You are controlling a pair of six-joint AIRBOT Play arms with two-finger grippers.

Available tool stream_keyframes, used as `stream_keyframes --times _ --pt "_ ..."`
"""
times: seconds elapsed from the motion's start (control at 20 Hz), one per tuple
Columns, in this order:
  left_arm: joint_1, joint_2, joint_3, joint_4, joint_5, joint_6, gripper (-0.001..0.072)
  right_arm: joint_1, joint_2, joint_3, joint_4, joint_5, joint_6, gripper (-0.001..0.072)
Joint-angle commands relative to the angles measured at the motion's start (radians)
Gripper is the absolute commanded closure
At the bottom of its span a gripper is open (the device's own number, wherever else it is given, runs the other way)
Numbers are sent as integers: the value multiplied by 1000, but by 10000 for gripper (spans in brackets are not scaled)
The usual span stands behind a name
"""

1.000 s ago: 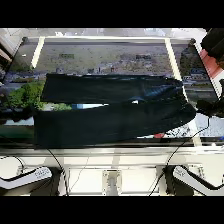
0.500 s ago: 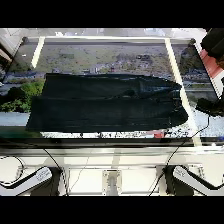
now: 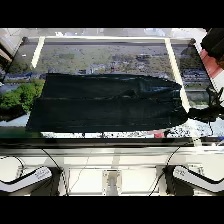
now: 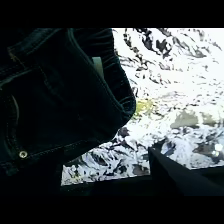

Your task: Fold the clothes and pants, and hang the long-sleeved shirts on hangers.

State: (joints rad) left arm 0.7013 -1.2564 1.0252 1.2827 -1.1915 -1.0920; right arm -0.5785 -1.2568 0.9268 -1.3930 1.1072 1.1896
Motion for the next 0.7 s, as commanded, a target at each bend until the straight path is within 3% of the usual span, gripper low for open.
stream_keyframes --times 0.0,0.35,0.5,0.55,0.65 --pt "22 -60 -1 86 -181 -35 399 0 -76 -14 6 -11 14 138" --pt "23 -79 -11 86 -194 -35 400 0 -127 -14 159 -91 15 192" --pt "23 -79 -11 86 -198 -35 400 0 -150 -14 180 -100 84 619" --pt "24 -79 -11 87 -198 -35 400 0 -149 -14 182 -99 95 689" --pt "39 -79 -11 95 -197 -35 400 -1 -143 -8 180 -84 104 690"
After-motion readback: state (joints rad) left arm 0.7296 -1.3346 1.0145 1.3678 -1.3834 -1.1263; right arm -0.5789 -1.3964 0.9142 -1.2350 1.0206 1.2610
